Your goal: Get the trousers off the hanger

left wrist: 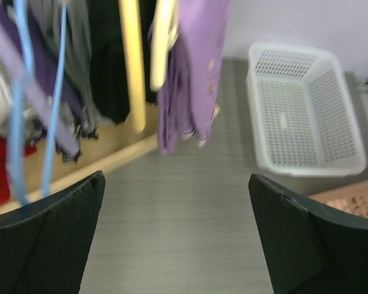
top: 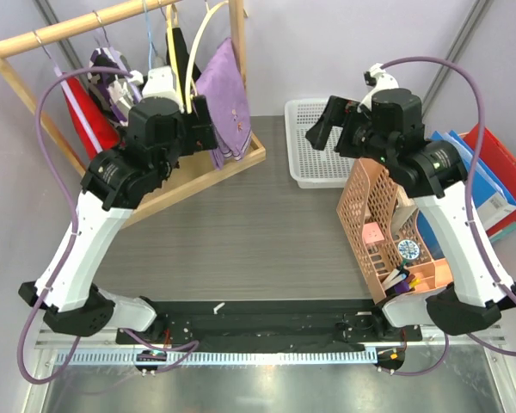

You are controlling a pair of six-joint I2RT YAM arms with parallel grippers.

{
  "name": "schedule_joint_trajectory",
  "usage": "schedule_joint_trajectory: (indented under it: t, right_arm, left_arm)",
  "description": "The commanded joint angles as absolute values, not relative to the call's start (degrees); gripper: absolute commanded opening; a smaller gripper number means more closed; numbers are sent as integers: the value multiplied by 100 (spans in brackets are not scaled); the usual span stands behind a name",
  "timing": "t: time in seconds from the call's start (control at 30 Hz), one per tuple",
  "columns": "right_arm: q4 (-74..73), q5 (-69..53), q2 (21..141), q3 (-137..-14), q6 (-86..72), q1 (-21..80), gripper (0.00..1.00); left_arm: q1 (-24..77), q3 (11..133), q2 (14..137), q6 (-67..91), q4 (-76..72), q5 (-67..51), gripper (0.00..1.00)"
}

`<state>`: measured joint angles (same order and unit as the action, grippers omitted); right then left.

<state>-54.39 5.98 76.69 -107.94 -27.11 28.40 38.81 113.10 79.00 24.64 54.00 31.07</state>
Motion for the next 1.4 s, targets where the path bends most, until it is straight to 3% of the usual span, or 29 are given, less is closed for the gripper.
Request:
schedule_joint_trajectory:
  t: [0.0,0.17,0.6,0.8,1.07,1.37]
  right_arm:
    - [-4792,71,7778,-10610,-2690,3023,100]
    - [-4351,-167,7927,-10301,-2620,3252,100]
    - [-3578,1003,8517,-9511,-2355,4271,100]
    - [-3243,291,8402,-9211,-2259,4298,100]
    - [-3690,-298,8323,-9289,-2329,4289,97]
    - [-4972,-493,8007,-9562,-2092,4289,94]
  left_arm:
    - [3543,10338,7034,3023,5328,2461,100]
    - [3296,9808,6381,3155,5255,2435,100]
    - [2909,11126,6873,2839,5871,2829,100]
    - [2865,11452,6917,2506,4608,3208,93]
    - [2314,12559,7908,2829,4509,3182,81]
    - [616,12780,8428,4543,4263,1487,65]
